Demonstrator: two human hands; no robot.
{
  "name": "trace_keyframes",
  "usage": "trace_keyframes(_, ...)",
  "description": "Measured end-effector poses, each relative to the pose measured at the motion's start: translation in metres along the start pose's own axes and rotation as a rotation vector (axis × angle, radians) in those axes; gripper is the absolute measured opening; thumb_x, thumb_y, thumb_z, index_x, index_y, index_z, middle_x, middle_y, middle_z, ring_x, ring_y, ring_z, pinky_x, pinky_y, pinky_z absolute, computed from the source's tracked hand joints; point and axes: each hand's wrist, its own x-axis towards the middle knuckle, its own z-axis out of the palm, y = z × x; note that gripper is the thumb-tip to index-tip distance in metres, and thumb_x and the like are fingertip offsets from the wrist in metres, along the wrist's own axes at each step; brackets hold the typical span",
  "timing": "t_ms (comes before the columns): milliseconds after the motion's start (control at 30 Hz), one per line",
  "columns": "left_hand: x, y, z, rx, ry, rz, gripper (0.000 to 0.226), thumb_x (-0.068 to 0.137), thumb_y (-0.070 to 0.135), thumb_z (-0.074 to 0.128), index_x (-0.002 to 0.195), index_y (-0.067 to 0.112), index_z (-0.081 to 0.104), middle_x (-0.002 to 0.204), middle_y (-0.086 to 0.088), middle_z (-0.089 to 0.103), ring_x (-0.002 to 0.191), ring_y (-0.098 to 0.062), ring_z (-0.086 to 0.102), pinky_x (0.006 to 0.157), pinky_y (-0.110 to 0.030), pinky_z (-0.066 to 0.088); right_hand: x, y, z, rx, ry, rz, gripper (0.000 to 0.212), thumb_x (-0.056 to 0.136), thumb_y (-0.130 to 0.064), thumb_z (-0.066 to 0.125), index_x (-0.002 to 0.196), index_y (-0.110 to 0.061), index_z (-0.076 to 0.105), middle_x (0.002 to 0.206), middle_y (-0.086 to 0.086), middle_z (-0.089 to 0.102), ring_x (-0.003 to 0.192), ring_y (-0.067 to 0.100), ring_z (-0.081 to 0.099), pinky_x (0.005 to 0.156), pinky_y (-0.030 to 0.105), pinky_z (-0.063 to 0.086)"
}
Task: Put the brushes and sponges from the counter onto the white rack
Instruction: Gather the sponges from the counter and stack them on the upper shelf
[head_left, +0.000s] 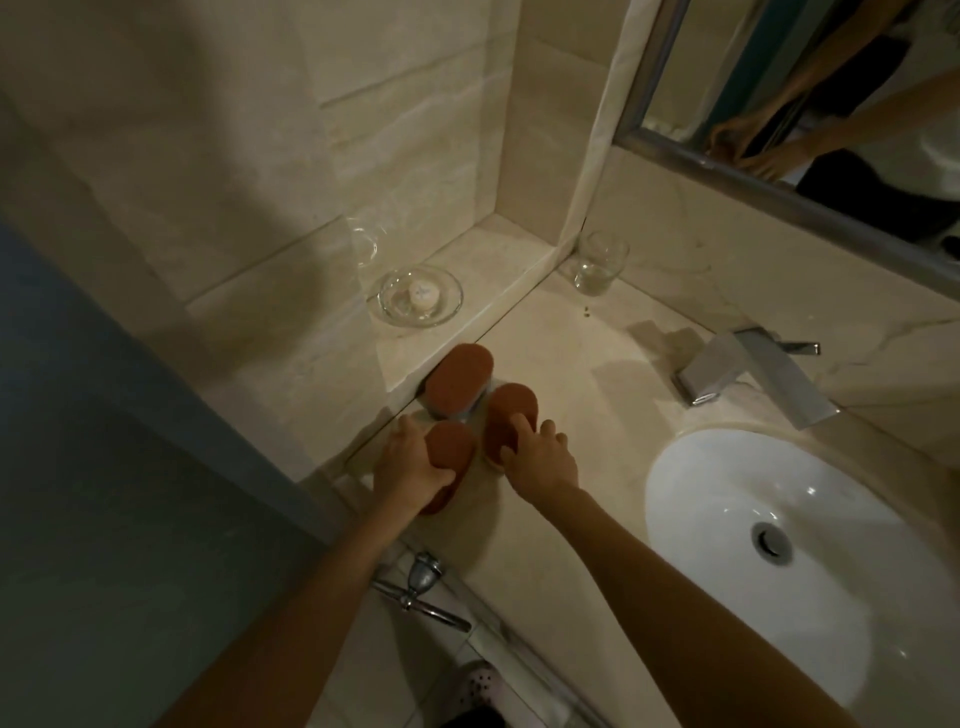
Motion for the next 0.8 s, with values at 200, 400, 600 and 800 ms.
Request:
trace_keyframes(200, -0.01, 0.001, 0.006, -0.145, 0.054, -0.018, 0.064, 0.077, 0.009, 0.071, 0.128, 0.001, 0.033, 0.128, -0.017, 0.05, 0.113, -0.032, 0.056, 0.084, -0.034, 0.046, -0.004, 0.005, 0.007, 0.078, 0.019, 0.236, 0.061, 0.088, -0.037, 0.056, 0.138, -0.011, 0.033, 0.135, 0.015, 0.042, 0.127, 0.034, 0.042, 0.11, 0.049, 0.03)
trace_keyframes(400, -0.02, 0.013, -0.001, -0.272, 0.07, -0.013, 0.052, 0.078, 0.006, 0.067, 0.12, 0.006, 0.038, 0.122, -0.016, 0.051, 0.107, -0.031, 0.057, 0.082, -0.036, 0.05, -0.01, 0.013, 0.004, 0.431, -0.015, 0.391, 0.087, 0.071, -0.02, 0.079, 0.136, -0.008, 0.022, 0.132, 0.017, 0.046, 0.124, 0.035, 0.046, 0.102, 0.045, 0.046)
trace_keyframes(600, -0.037, 0.037, -0.002, -0.333, 0.071, 0.009, 0.046, 0.079, 0.01, 0.066, 0.12, 0.004, 0.046, 0.122, -0.018, 0.052, 0.108, -0.033, 0.056, 0.083, -0.04, 0.051, -0.038, 0.038, -0.013, 0.628, -0.08, 0.326, 0.057, 0.079, -0.022, 0.072, 0.125, -0.002, 0.046, 0.126, 0.014, 0.056, 0.115, 0.027, 0.056, 0.092, 0.032, 0.05)
trace_keyframes(800, -0.066, 0.112, -0.006, -0.453, 0.165, 0.173, 0.052, 0.08, 0.009, 0.064, 0.127, 0.007, 0.043, 0.121, -0.011, 0.053, 0.112, -0.03, 0.055, 0.084, -0.037, 0.049, -0.062, 0.081, -0.08, 0.727, 0.177, 0.22, 0.053, 0.076, -0.024, 0.073, 0.118, -0.002, 0.049, 0.115, 0.012, 0.059, 0.101, 0.026, 0.057, 0.088, 0.036, 0.051)
